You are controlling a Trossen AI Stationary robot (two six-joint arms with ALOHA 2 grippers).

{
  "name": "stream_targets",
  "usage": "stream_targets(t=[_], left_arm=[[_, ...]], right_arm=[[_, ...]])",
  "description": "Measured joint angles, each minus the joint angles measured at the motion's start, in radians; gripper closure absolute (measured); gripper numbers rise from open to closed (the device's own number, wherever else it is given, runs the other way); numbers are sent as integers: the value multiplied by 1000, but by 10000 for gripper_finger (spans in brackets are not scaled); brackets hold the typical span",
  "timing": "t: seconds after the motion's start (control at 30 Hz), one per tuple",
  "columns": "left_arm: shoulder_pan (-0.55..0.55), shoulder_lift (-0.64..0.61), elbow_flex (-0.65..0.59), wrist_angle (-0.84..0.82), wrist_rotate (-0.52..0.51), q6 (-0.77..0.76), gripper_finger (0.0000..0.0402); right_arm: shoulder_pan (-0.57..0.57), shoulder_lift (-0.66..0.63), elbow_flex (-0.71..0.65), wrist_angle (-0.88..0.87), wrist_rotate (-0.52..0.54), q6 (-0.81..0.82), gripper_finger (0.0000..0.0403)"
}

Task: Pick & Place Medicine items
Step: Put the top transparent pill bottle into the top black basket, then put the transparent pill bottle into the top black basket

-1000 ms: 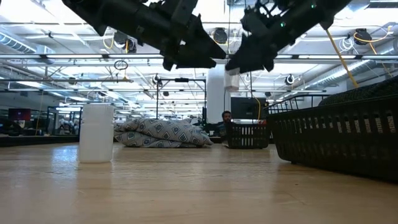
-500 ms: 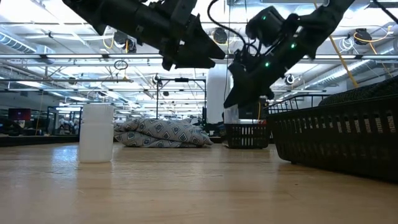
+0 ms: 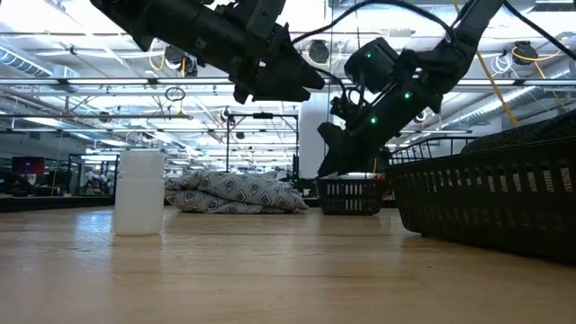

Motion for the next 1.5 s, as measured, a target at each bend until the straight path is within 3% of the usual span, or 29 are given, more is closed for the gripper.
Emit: stream_targets(t=[0.4,1.07,1.33,1.5], left_arm=[[0,0,0,0,0,-1,172],[0,0,0,0,0,-45,172],[0,0,0,-75,0,-96,172],[0,-4,0,-179,11,-107,172]], right_arm=[[-7,38,0,7,28,-45,263],[-6,29,0,-4,22,-97,187],[26,-28,-1,-30,19,-125,172],[96,-131,0,-74,18,-164,177]])
